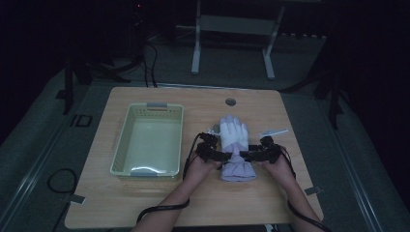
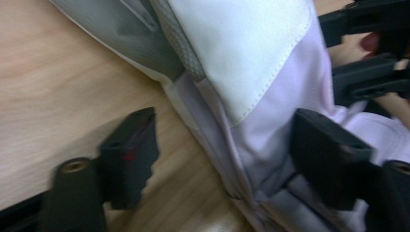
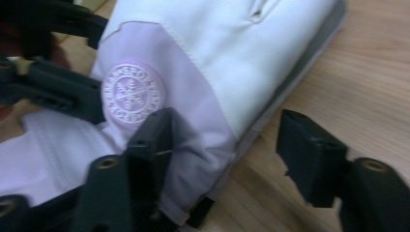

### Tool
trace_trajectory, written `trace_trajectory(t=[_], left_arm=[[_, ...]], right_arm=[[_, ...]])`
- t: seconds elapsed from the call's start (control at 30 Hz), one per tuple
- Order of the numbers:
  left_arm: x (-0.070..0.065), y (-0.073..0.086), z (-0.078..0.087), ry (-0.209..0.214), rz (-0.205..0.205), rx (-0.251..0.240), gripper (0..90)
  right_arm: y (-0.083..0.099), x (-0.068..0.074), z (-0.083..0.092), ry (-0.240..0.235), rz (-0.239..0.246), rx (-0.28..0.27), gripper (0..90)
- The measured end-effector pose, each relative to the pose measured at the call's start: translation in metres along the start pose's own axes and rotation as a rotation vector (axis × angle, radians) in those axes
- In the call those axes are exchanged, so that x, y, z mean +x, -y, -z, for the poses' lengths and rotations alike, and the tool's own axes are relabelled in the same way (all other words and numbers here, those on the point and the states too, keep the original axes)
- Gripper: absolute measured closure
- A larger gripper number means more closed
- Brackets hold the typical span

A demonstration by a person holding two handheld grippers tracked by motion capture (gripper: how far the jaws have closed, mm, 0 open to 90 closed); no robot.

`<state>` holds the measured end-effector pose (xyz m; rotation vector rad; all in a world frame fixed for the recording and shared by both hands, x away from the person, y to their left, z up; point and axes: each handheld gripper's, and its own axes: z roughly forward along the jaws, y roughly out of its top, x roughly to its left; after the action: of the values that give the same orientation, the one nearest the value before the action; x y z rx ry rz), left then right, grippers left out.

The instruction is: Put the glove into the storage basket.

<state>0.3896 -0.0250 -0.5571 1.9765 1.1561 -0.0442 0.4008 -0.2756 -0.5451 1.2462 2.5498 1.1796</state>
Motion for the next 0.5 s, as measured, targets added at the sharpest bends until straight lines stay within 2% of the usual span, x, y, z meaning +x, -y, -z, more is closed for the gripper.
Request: trace_trajectory(t=[0.03,0.1,0.23,0.27,0.4,0.43,0.47,0.5], left_arm=[[0.001,0.000,-0.001,0.027,0.009,0.008,34.0],[0.002,-0.002,-0.002,0.044,0.014,0.023,41.0],[0.007,-0.001,-0.006,0.082,0.040,0.025,43.5],[0.008,-0.001,-0.007,0.093,0.051,0.023,43.5],[0.013,0.000,-0.009,0.144,0.048,0.009,47.8],[0.013,0.000,-0.009,0.144,0.048,0.009,50.0],[0.015,0.000,-0.010,0.180,0.040,0.010,50.0],[0.016,0.000,-0.009,0.187,0.037,0.008,56.7]], right_arm=[[0.000,-0.002,-0.001,-0.021,-0.010,0.005,43.6],[0.001,-0.006,-0.004,-0.069,-0.045,0.014,49.1],[0.006,-0.013,-0.007,-0.122,-0.098,0.007,53.2],[0.006,-0.013,-0.007,-0.127,-0.104,0.004,54.5],[0.009,-0.013,-0.008,-0.141,-0.106,-0.010,62.0],[0.009,-0.013,-0.008,-0.141,-0.106,-0.010,62.0],[0.008,-0.012,-0.007,-0.142,-0.105,-0.008,64.3],[0.006,-0.008,-0.006,-0.116,-0.074,-0.008,71.0]])
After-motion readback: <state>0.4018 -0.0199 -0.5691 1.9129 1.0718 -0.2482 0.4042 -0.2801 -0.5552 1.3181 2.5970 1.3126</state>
